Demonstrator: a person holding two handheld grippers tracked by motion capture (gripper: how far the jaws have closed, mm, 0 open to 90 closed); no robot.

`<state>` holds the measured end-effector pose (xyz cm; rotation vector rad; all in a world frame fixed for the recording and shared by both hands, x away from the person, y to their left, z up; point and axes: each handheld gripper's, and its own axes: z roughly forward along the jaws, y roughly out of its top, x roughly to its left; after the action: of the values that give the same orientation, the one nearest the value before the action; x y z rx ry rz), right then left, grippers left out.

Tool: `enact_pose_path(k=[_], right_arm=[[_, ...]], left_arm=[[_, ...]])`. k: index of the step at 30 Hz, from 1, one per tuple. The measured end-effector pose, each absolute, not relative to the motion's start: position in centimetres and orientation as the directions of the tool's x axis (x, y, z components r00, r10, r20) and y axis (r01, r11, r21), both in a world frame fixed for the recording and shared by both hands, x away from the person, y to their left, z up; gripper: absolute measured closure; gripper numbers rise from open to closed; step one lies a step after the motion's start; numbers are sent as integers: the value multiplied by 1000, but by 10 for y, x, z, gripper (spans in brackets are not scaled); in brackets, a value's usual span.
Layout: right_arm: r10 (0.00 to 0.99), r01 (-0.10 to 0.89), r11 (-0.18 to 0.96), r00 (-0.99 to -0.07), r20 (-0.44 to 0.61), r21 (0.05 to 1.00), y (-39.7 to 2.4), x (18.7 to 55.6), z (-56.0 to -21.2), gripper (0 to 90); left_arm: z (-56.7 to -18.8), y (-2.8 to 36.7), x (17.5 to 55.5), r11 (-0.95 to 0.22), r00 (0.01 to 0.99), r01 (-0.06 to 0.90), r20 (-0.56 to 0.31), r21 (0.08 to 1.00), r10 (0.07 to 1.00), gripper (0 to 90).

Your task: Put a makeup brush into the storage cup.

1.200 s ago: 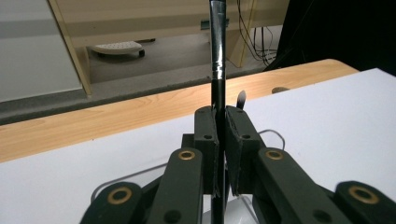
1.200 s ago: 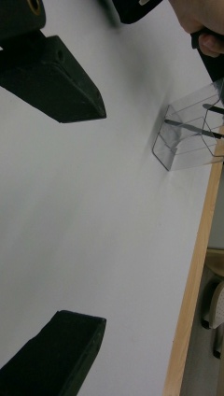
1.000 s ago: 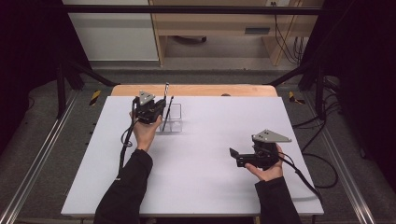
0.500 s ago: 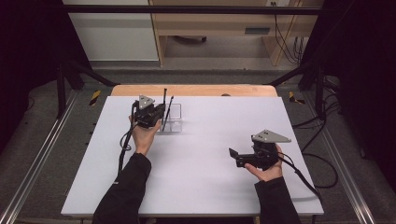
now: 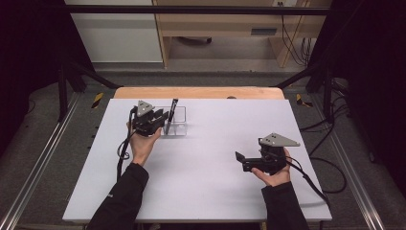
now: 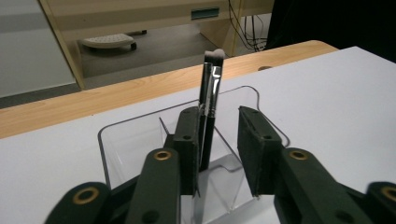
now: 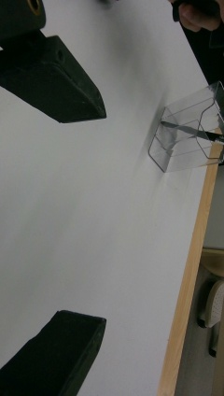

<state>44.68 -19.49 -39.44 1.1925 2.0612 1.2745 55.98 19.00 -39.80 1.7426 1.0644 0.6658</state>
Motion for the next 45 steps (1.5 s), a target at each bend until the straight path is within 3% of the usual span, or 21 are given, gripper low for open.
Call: enact_pose_path(k=[4,17,45], right_arm=[[842,435,208,-536,67,876,-194,446,-394,30],[841,422,205,-538,62,883,-195,444,-391,31],[841,411,183,-537,75,893,-200,440,-386,29]], left_arm=[[-393,194,546,-153,501,367,-56,918,863,617],[-391,199,507,-182,551,344,-41,921,834,451],[-413,225,458,-223,547,387,-28,894,836,146]])
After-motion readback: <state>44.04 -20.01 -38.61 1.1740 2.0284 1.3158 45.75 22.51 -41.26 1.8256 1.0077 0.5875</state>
